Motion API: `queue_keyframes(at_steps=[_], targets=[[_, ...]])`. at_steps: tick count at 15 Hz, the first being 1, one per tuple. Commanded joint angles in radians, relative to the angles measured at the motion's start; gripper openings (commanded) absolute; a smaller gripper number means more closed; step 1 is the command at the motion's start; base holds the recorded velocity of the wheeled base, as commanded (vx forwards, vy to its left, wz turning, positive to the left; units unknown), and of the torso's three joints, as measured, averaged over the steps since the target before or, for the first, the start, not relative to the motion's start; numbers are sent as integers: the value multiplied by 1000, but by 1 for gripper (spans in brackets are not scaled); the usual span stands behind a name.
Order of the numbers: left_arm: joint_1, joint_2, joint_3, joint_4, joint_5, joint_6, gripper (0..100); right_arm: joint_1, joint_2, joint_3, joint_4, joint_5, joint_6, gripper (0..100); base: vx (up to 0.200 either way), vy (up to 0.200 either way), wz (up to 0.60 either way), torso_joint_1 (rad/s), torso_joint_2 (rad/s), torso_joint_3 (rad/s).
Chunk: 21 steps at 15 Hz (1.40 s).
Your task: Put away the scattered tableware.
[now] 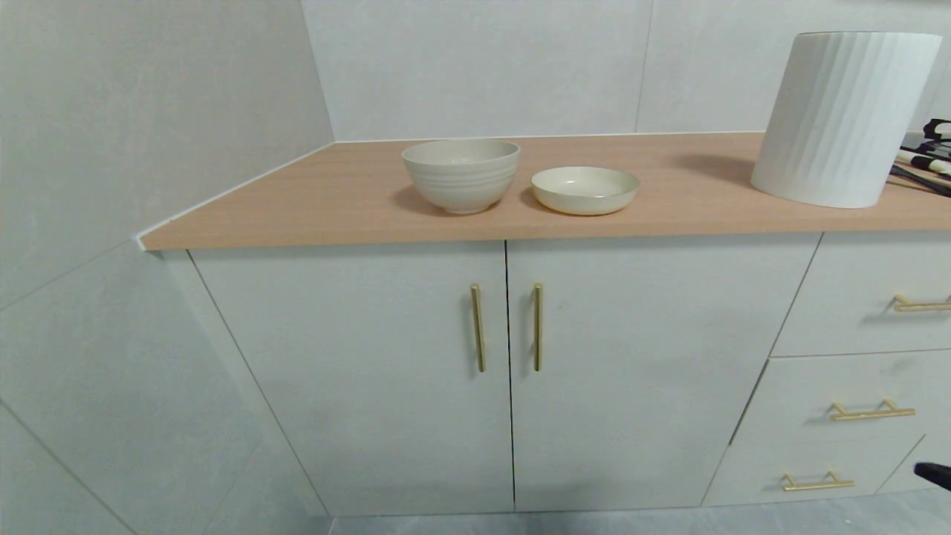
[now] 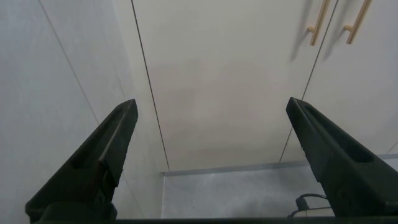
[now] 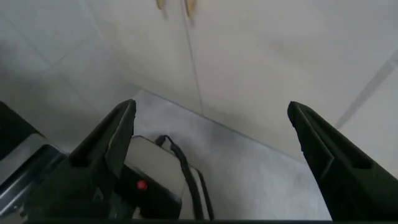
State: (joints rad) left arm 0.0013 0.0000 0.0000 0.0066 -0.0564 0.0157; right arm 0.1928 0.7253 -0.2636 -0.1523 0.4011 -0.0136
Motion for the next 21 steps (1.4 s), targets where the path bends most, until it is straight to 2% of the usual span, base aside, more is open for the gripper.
queue_keyframes(at_steps=[1,4,5,8,11,13,17,21], targets=[[0,0,0,1,0,0,100,201,499,-92,-303,-85,-3,100,0,0,0,0,0,0],[0,0,-2,1,0,0,100,289,750,-147,-569,-90,46,100,0,0,0,0,0,0],[0,0,0,1,0,0,100,317,822,-181,-605,-91,49,100,0,0,0,0,0,0],[0,0,0,1,0,0,100,367,933,-270,-616,-91,55,100,0,0,0,0,0,0],[0,0,0,1,0,0,100,444,1068,-411,-618,-90,121,100,0,0,0,0,0,0],[0,0,0,1,0,0,100,459,1109,-467,-618,-90,130,100,0,0,0,0,0,0],[0,0,0,1,0,0,100,459,1229,-609,-618,-90,169,100,0,0,0,0,0,0],[0,0,0,1,0,0,100,412,1281,-635,-639,-90,187,100,0,0,0,0,0,0]])
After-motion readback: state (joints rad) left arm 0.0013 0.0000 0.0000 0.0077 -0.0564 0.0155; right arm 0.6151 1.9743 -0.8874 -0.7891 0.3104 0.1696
